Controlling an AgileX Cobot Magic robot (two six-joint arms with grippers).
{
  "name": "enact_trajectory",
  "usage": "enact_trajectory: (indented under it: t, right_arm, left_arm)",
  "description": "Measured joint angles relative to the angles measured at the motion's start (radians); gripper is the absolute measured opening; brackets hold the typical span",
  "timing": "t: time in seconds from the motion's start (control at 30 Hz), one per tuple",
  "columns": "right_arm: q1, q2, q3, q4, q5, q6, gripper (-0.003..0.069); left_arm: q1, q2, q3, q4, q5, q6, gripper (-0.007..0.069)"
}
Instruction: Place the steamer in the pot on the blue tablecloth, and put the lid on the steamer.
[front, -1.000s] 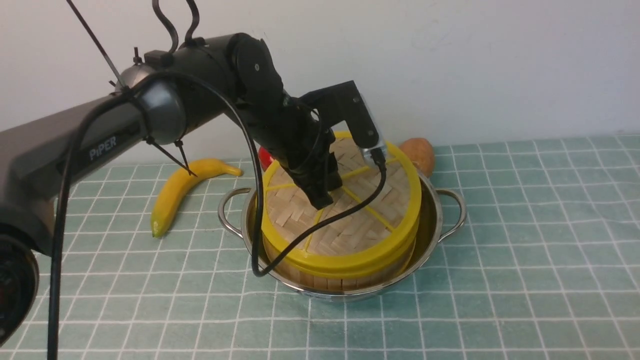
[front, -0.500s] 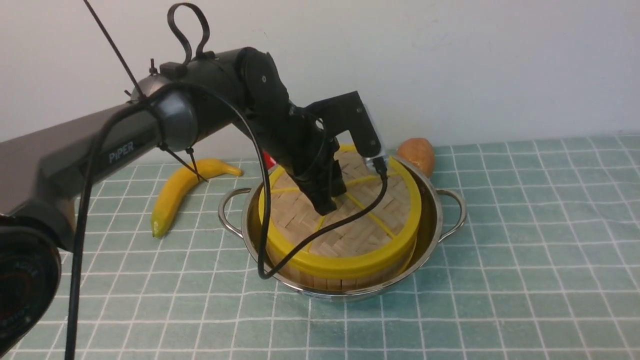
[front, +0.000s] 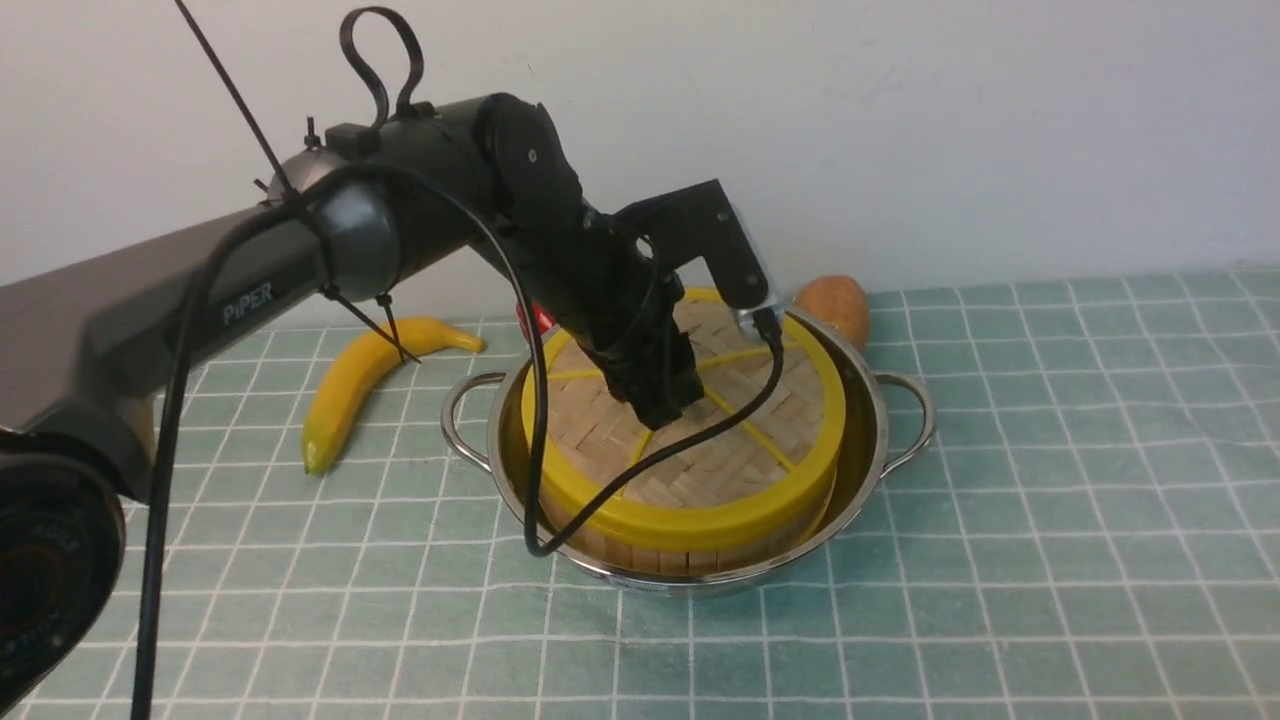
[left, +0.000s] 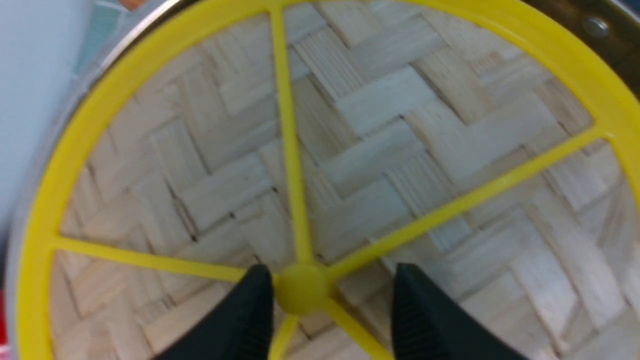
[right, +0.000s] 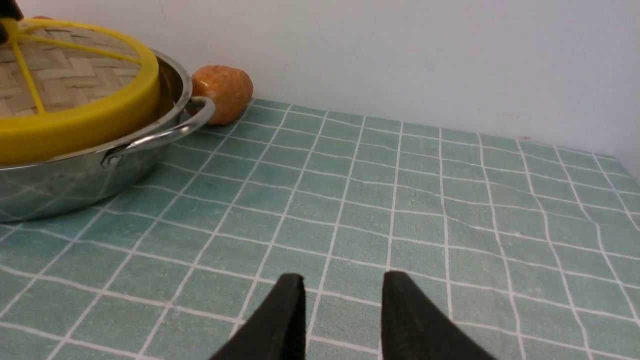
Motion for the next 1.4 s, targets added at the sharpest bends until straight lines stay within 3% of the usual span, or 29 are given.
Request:
enact_trajectory:
  t: [0.17,0.47,0.87,0.97,1.0,1.07,1.3,1.4]
  right_arm:
    - [0.000,0.000,0.000,0.000,0.000,0.000,0.0242]
    - [0.000,0.000,0.000,0.000,0.000,0.000,0.0242]
    - [0.000,0.000,0.000,0.000,0.000,0.000,0.0242]
    - [0.000,0.000,0.000,0.000,0.000,0.000,0.0242]
    - [0.000,0.000,0.000,0.000,0.000,0.000,0.0242]
    - [0.000,0.000,0.000,0.000,0.000,0.000,0.0242]
    - [0.000,0.000,0.000,0.000,0.000,0.000,0.0242]
    - [0.000,0.000,0.000,0.000,0.000,0.000,0.0242]
  left_arm:
    - [0.004,-0.125,-0.055,0.045,0.074,-0.153,0.0458]
    - [0.044,-0.429,-0.102,0.015,0.045,-0.511,0.0472]
    - [0.048,-0.512,-0.084,0.010,-0.030,-0.540,0.0472]
    - [0.063,-0.571,0.022,0.037,-0.047,-0.537,0.0472]
    - [0.094,-0.657,0.164,0.051,-0.093,-0.537,0.0472]
    - [0.121,-0.717,0.257,0.051,-0.128,-0.537,0.0472]
    - [0.400,-1.303,1.080,-0.017,-0.603,-0.546,0.0472]
    - [0.456,-1.442,1.248,-0.043,-0.674,-0.548,0.0472]
